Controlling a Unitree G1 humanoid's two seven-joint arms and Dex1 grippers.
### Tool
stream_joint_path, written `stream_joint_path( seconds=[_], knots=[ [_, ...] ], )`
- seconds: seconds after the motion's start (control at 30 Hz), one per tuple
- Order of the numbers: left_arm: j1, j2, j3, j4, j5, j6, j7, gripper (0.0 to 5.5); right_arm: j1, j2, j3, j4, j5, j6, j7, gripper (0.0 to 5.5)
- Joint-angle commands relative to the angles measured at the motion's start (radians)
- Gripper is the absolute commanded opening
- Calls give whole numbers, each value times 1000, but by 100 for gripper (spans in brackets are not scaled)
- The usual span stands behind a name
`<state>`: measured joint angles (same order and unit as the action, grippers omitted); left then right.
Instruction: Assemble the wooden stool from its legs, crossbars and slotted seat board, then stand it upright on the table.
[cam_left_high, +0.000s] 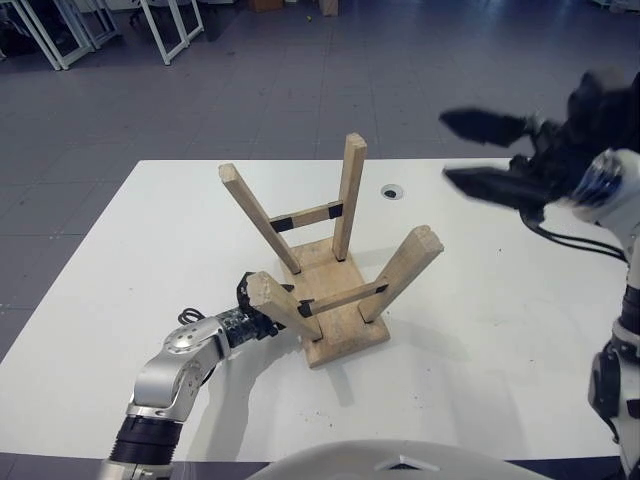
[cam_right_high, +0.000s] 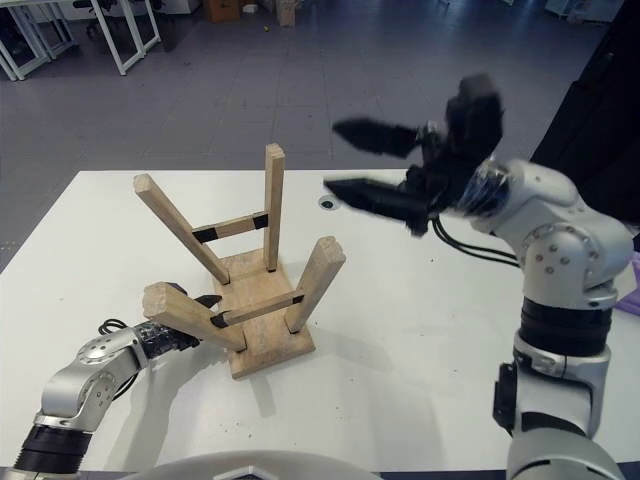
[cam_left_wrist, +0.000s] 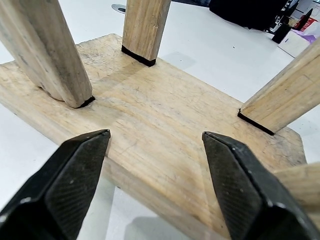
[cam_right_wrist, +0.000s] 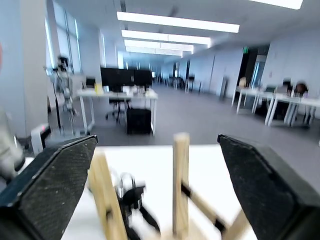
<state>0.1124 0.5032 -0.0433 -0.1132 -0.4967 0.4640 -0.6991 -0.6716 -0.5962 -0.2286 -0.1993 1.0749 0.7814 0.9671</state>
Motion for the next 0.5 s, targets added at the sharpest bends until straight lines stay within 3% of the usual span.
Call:
stream_joint_path(
  seconds=[0.03,0.13,0.23,0.3,0.5],
  knots=[
    [62,28,-57,88,58,91,-4,343,-39,63,-26,-41,110,46,-140,445],
    [56,37,-57,90,59,95,-9,343,124,87,133,-193,59,59,-128,445],
    [45,40,-60,97,62,97,-11,343,312,35,411,-218,-195,-34,-35,445],
    [34,43,-63,104,65,97,-15,343,372,23,517,-168,-317,-108,1,445],
    [32,43,-62,104,59,95,-8,343,277,98,446,-135,-243,-133,-60,445]
  ],
)
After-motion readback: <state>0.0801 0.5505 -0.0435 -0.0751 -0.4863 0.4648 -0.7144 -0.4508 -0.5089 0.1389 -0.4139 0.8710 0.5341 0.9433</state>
